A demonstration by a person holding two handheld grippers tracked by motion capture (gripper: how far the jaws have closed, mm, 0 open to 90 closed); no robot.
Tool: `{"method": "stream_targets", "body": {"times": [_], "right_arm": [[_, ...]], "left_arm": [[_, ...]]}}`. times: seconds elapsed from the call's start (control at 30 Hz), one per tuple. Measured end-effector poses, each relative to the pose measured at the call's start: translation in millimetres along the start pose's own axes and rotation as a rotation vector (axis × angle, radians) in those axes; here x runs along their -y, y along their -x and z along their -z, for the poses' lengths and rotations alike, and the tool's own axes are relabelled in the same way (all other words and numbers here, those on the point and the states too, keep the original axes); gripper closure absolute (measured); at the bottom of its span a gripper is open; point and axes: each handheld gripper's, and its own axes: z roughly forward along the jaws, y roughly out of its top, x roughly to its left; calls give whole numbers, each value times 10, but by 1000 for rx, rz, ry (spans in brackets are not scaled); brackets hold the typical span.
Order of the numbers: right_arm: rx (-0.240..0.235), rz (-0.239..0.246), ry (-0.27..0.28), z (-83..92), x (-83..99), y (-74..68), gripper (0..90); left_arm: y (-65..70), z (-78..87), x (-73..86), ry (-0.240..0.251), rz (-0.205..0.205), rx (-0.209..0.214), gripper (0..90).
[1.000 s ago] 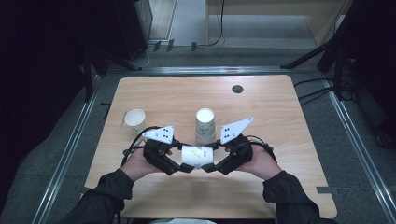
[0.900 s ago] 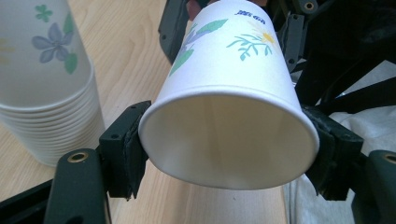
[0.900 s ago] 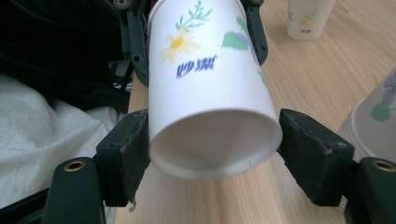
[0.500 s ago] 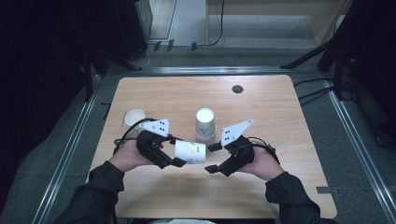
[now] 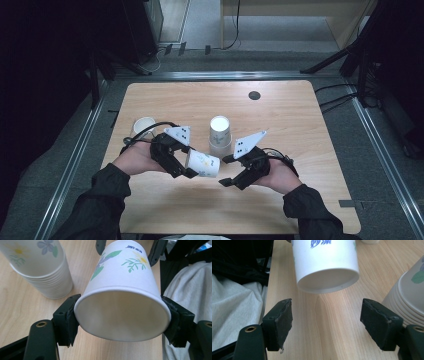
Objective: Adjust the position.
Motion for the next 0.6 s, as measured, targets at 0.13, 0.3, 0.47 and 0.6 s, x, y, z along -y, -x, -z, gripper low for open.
{"method": "stream_targets", "body": {"times": [0.13, 0.3, 0.47, 0.6], "right_arm": [[5, 4, -4, -16, 4, 6, 260], [16, 8, -17, -47, 0, 0, 259], [16, 18, -38, -101, -8, -12, 260], [15, 25, -47, -150, -11, -17, 260]], "left_arm": [[-16, -79, -46, -59, -20, -9, 258], [-3, -172, -102, -122, -38, -31, 259], [34, -244, -116, -150, -44, -25, 259], [41, -305, -114, -167, -34, -25, 259]]}}
